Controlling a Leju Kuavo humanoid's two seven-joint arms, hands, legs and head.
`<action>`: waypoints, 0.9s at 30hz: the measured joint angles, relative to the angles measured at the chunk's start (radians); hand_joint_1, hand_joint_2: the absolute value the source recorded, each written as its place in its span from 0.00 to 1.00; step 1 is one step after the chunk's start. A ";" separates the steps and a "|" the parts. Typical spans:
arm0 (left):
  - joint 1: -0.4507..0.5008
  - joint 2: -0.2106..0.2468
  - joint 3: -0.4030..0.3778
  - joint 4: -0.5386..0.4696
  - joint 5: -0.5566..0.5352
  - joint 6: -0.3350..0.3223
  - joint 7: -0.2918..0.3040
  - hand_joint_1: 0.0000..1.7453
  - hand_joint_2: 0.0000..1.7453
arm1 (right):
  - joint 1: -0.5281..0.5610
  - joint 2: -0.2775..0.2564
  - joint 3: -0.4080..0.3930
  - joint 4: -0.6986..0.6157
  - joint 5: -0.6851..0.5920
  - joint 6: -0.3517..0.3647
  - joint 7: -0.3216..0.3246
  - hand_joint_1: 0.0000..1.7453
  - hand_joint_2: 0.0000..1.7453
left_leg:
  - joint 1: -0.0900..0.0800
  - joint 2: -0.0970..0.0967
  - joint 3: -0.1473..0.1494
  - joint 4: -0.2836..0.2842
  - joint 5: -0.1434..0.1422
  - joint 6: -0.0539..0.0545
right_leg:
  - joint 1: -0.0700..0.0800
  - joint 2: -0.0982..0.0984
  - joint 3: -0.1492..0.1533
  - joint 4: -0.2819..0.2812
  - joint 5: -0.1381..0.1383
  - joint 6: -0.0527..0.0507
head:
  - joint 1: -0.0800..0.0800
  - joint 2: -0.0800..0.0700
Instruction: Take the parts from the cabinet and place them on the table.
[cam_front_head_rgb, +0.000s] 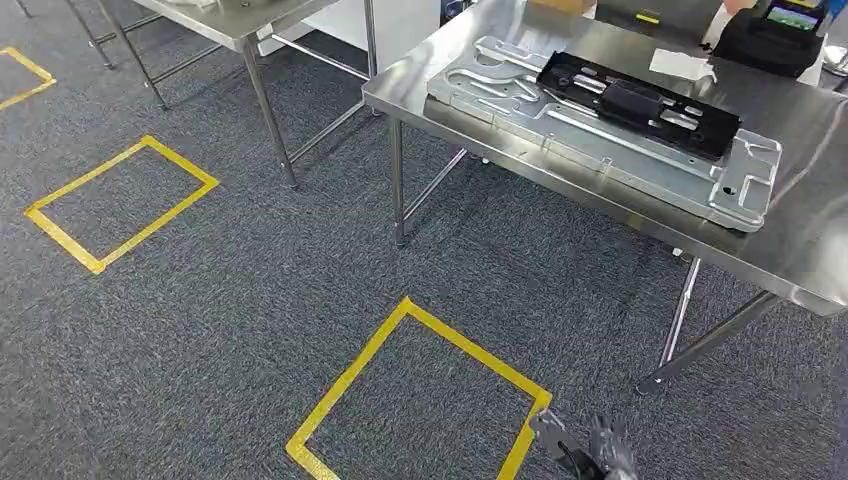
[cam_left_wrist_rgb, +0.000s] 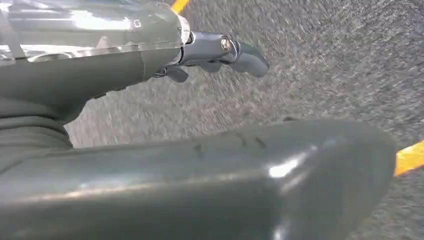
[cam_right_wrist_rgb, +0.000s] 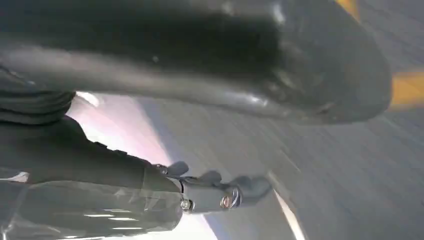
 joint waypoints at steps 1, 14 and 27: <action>0.001 0.000 -0.001 0.000 -0.003 0.002 0.000 0.00 0.00 | 0.000 0.000 -0.004 0.021 -0.008 0.004 0.009 0.00 0.00 | 0.000 -0.002 0.000 0.000 0.001 -0.001 | 0.000 -0.002 0.000 -0.002 0.002 -0.001 | 0.000 0.000; 0.014 0.014 -0.019 -0.001 0.010 0.054 -0.040 0.00 0.00 | -0.010 0.043 -0.286 0.431 -0.230 0.123 0.211 0.00 0.00 | 0.027 0.126 0.071 0.014 -0.091 -0.007 | -0.030 -0.146 -0.042 0.023 0.028 0.065 | 0.001 0.000; 0.008 -0.022 0.010 -0.001 0.053 0.216 0.000 0.00 0.00 | -0.029 0.076 -0.254 0.469 -0.074 0.161 0.100 0.00 0.00 | -0.006 -0.003 0.033 0.015 -0.048 0.011 | 0.003 0.015 -0.036 0.031 0.011 -0.001 | 0.001 0.000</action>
